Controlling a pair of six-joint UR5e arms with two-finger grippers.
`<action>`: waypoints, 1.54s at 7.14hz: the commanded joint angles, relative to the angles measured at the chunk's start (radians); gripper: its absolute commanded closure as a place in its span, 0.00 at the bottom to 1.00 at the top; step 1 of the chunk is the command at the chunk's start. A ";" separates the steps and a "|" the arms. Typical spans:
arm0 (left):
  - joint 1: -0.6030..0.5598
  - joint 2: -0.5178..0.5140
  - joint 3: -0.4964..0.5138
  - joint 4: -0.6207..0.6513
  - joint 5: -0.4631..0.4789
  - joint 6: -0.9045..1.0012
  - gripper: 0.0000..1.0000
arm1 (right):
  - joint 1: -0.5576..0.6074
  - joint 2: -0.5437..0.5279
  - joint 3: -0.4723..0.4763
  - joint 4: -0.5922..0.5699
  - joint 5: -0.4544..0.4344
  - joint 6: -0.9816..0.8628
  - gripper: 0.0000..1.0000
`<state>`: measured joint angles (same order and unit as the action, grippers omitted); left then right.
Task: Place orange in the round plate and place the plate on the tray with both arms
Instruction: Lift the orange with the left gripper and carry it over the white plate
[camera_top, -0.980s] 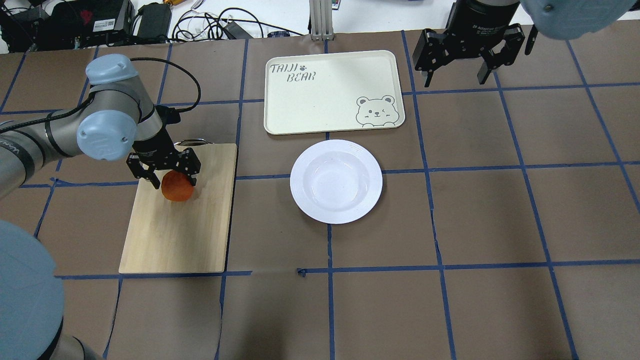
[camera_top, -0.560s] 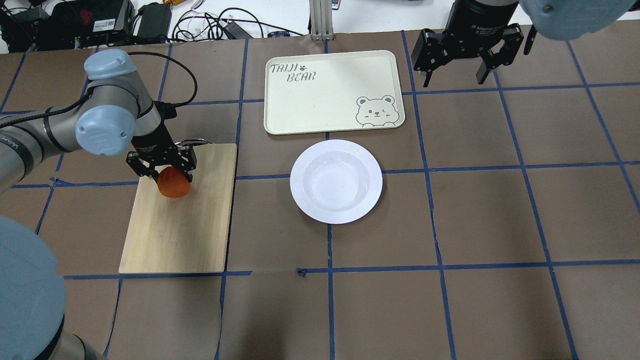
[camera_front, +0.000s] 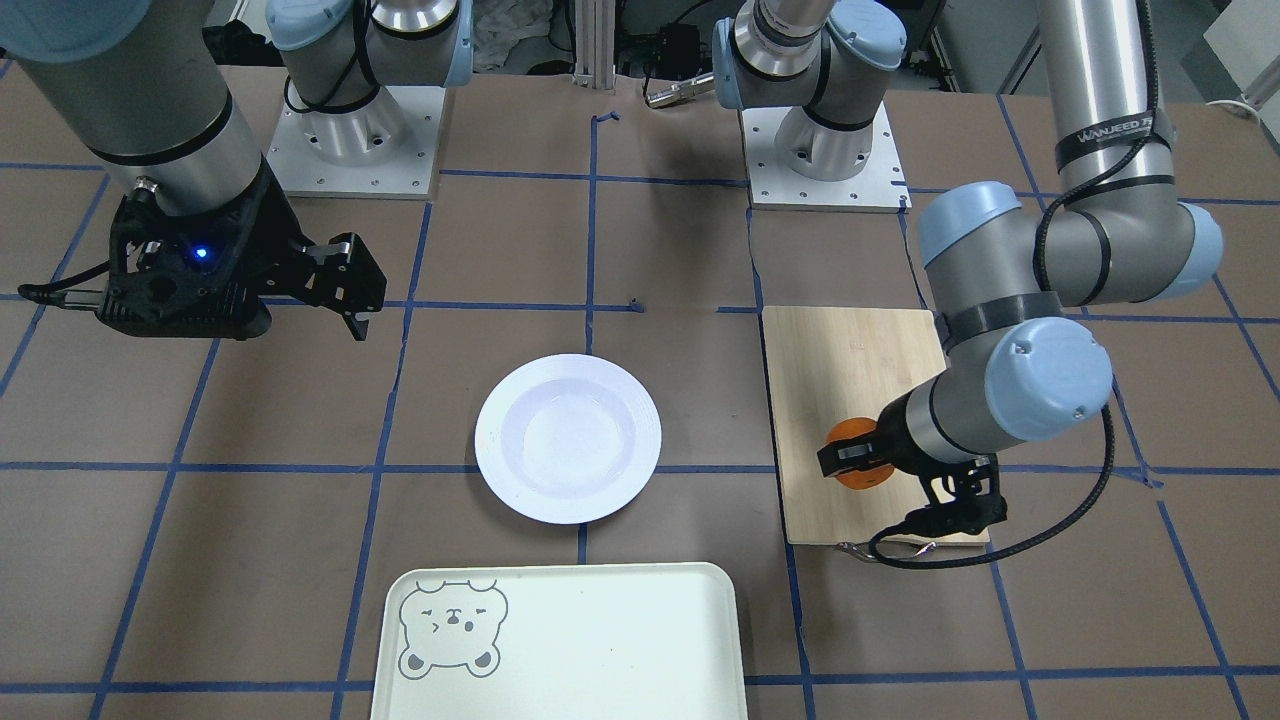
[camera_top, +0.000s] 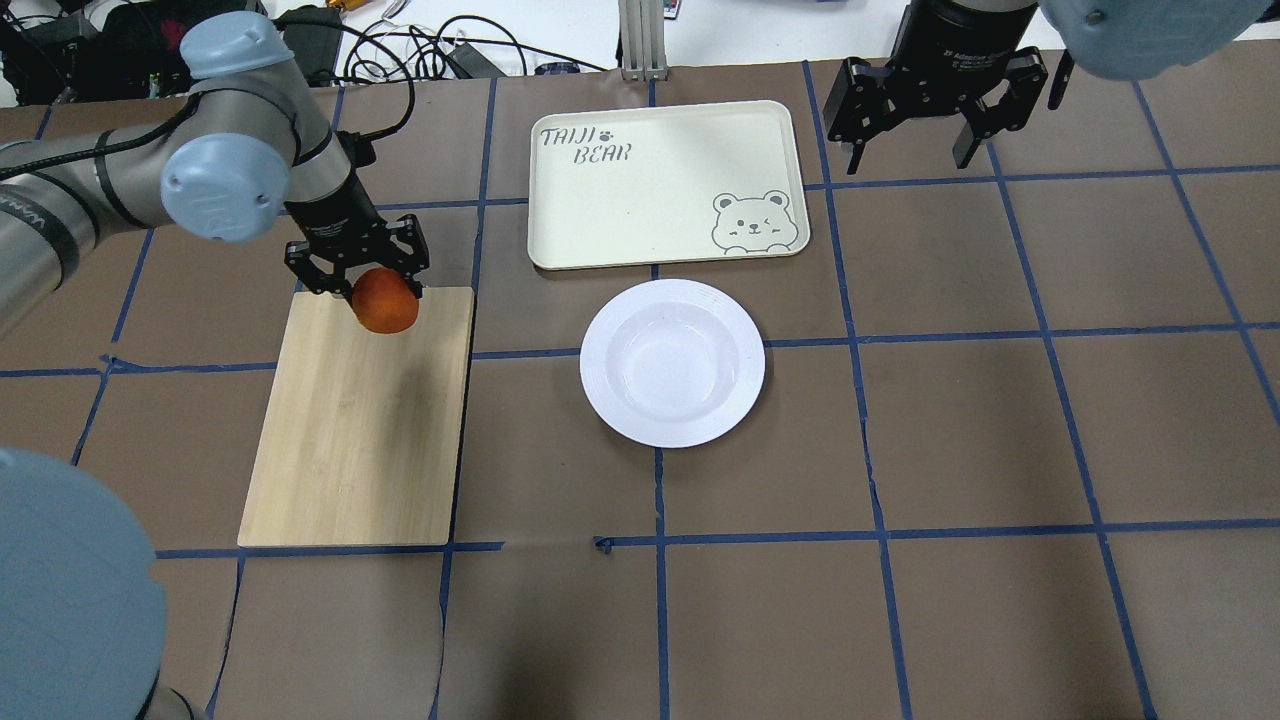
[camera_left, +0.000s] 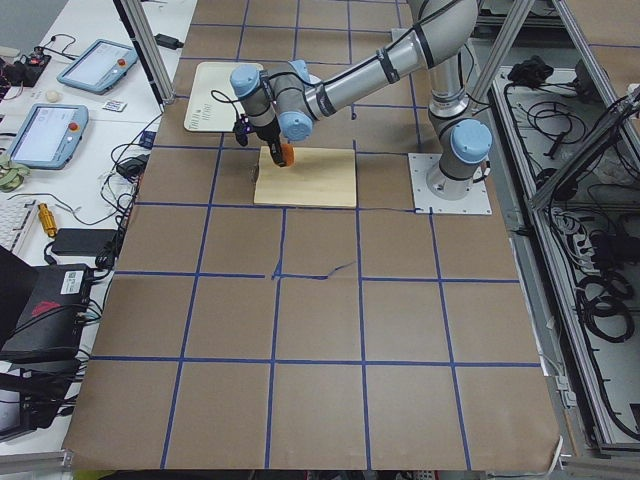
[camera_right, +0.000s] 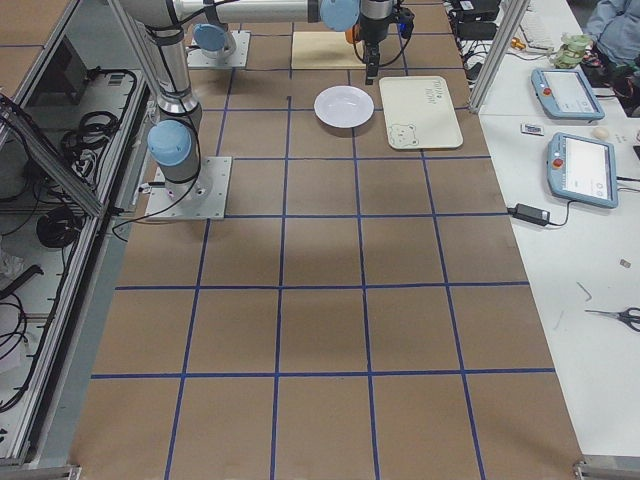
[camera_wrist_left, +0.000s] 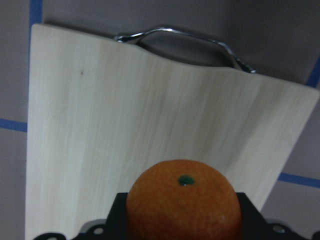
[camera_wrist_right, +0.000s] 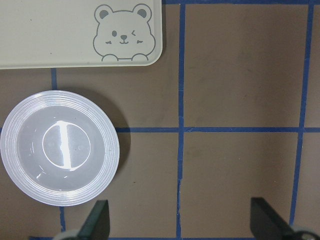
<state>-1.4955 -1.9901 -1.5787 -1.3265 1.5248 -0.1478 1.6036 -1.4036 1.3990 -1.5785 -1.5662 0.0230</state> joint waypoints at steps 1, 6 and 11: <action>-0.119 -0.018 0.040 0.045 -0.102 -0.105 1.00 | -0.001 0.000 0.002 0.000 0.000 0.000 0.00; -0.351 -0.101 0.022 0.121 -0.132 -0.217 0.92 | -0.061 -0.003 -0.005 0.020 0.061 -0.034 0.00; -0.393 -0.059 0.035 0.125 -0.114 -0.335 0.00 | -0.059 0.011 0.006 0.028 0.096 -0.026 0.00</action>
<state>-1.8891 -2.0727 -1.5530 -1.1973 1.4027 -0.4731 1.5458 -1.3997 1.4016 -1.5371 -1.4965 -0.0010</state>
